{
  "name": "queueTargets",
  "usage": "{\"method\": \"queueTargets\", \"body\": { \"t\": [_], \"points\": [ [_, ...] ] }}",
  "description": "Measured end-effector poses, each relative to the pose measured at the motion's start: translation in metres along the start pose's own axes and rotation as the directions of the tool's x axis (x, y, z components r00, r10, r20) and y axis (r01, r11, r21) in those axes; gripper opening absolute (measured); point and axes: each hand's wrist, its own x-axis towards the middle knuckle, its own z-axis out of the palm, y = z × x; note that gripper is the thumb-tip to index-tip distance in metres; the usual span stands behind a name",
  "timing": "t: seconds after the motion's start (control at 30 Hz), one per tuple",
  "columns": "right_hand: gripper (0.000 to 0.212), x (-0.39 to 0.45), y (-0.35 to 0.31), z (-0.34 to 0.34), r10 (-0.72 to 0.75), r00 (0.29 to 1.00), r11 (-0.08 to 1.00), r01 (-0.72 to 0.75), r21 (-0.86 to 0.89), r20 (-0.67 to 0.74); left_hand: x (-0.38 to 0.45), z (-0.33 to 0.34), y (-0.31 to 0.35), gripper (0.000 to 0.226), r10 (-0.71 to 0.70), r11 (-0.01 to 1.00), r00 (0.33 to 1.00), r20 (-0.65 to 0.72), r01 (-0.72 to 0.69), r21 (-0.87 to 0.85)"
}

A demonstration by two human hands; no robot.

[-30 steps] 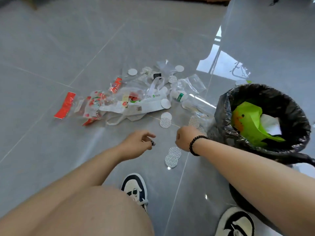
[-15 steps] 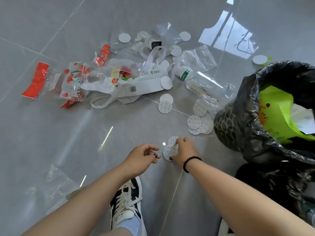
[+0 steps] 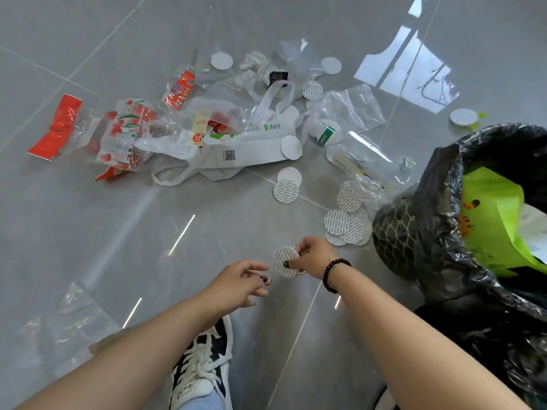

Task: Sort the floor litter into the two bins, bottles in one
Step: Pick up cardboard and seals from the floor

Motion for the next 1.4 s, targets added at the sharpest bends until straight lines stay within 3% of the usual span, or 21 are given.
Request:
{"method": "queueTargets", "body": {
  "t": [0.07,0.13,0.33,0.5,0.6,0.73,0.83,0.9,0.93,1.0,1.03,1.1,1.2,1.27,1.33,1.4],
  "points": [
    [0.027,-0.006,-0.012,-0.010,-0.042,0.994,0.964,0.014,0.266,0.101,0.004,0.000,-0.002,0.030,-0.021,0.991,1.000,-0.016,0.018,-0.132],
    [0.025,-0.015,-0.025,-0.012,-0.118,0.975,0.942,0.050,0.332,0.186,0.006,0.002,-0.002,0.028,-0.033,0.951,0.999,0.005,0.033,-0.308],
    [0.032,-0.011,-0.049,-0.017,-0.153,0.973,0.986,0.161,-0.034,0.170,0.013,0.000,0.002,0.014,-0.041,0.916,0.968,-0.247,-0.062,-0.396],
    [0.064,0.009,-0.014,-0.009,-0.070,0.997,0.915,0.053,-0.399,-0.029,0.014,-0.008,-0.007,0.011,-0.091,0.854,0.960,-0.264,-0.062,-0.517],
    [0.056,0.011,0.016,0.015,-0.108,0.986,0.894,0.042,-0.446,-0.123,0.016,-0.008,-0.010,0.016,-0.094,0.872,0.968,-0.232,-0.032,-0.488],
    [0.038,0.015,0.021,0.017,-0.014,0.980,0.975,-0.031,-0.219,-0.200,0.020,-0.012,-0.010,0.018,-0.092,0.897,0.973,-0.214,-0.012,-0.441],
    [0.029,0.021,0.016,0.012,0.067,0.984,0.984,-0.092,-0.152,-0.163,0.024,-0.013,-0.011,0.018,-0.097,0.896,0.976,-0.197,-0.001,-0.445],
    [0.028,0.021,0.013,0.010,0.137,0.982,0.991,-0.136,0.018,-0.127,0.027,-0.011,-0.010,0.016,-0.090,0.894,0.977,-0.191,-0.005,-0.449],
    [0.029,0.020,0.012,0.011,0.169,0.983,0.972,-0.154,0.178,-0.072,0.028,-0.009,-0.009,0.016,-0.084,0.892,0.977,-0.198,-0.015,-0.451],
    [0.027,0.013,0.007,0.016,0.151,0.982,0.814,-0.191,0.548,0.117,0.029,-0.007,-0.008,0.017,-0.073,0.881,0.974,-0.213,-0.037,-0.471],
    [0.025,0.010,0.003,0.020,0.109,0.976,0.728,-0.206,0.654,0.186,0.030,-0.007,-0.006,0.018,-0.068,0.866,0.975,-0.211,-0.047,-0.497],
    [0.019,0.005,-0.008,0.029,0.045,0.977,0.714,-0.178,0.677,0.209,0.030,-0.009,-0.001,0.016,-0.057,0.821,0.975,-0.214,-0.076,-0.566],
    [0.008,-0.001,-0.024,0.034,-0.022,0.990,0.811,-0.063,0.582,0.138,0.031,-0.016,0.002,0.011,-0.061,0.803,0.949,-0.309,-0.137,-0.580],
    [0.007,0.000,-0.027,0.031,-0.043,0.995,0.820,-0.018,0.573,0.093,0.030,-0.019,0.000,0.012,-0.075,0.796,0.935,-0.347,-0.154,-0.586],
    [0.012,0.008,-0.025,0.020,0.019,0.995,0.819,0.039,0.572,-0.095,0.027,-0.020,-0.003,0.015,-0.087,0.775,0.932,-0.351,-0.159,-0.612],
    [0.024,0.021,-0.017,0.004,0.153,0.902,0.907,0.034,0.421,-0.403,0.025,-0.022,-0.005,0.018,-0.098,0.764,0.934,-0.344,-0.152,-0.627]
  ]
}}
